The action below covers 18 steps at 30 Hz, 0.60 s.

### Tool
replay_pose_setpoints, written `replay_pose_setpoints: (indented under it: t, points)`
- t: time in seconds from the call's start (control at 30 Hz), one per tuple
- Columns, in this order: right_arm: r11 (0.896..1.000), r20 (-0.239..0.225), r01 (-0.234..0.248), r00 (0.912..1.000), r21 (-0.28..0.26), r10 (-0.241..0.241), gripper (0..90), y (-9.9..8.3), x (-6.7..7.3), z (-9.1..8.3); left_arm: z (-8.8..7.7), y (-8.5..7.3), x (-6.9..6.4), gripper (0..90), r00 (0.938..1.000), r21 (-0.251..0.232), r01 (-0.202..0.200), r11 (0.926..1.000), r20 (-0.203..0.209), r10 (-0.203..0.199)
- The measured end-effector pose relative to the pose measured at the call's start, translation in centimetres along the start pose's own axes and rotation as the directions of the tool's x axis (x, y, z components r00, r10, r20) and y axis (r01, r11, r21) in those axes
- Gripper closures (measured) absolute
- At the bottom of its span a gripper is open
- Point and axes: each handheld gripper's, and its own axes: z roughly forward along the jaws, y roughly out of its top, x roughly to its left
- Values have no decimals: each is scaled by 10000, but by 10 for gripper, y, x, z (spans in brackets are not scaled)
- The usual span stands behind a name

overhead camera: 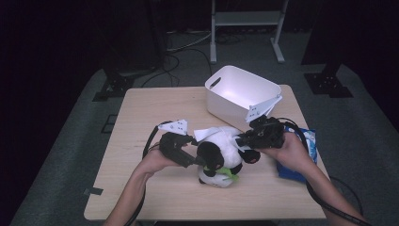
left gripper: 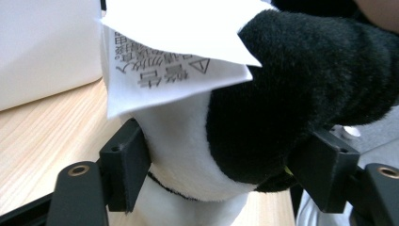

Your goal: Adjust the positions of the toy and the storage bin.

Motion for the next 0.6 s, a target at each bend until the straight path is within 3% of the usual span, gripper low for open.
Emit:
replay_pose_setpoints:
  t: [0.2, 0.27, 0.37, 0.43, 0.6]
  points:
    - [10000, -233, 23, 9997, 31, -22, 823, 2, 2, 12, -24, 7, -2, 305, 9996, 40, -107, 9999, -252, 107]
    - [9996, -381, 33, 9993, 273, -23, 823, 1, 3, 23, -31, 9, -4, 309, 9989, 294, -172, 9994, -431, 185]
    - [9952, -565, -3, 9984, 978, 59, 821, -3, 5, 43, -27, 10, -7, 311, 9968, 1072, -202, 9940, -748, 283]
    - [9929, -597, -41, 9982, 1191, 113, 821, -7, 5, 52, -24, 9, -8, 309, 9958, 1256, -170, 9919, -871, 281]
    - [9968, -784, -359, 9961, 720, 415, 822, -12, 0, 45, -16, 10, -7, 305, 9958, 1251, -89, 9921, -898, 203]
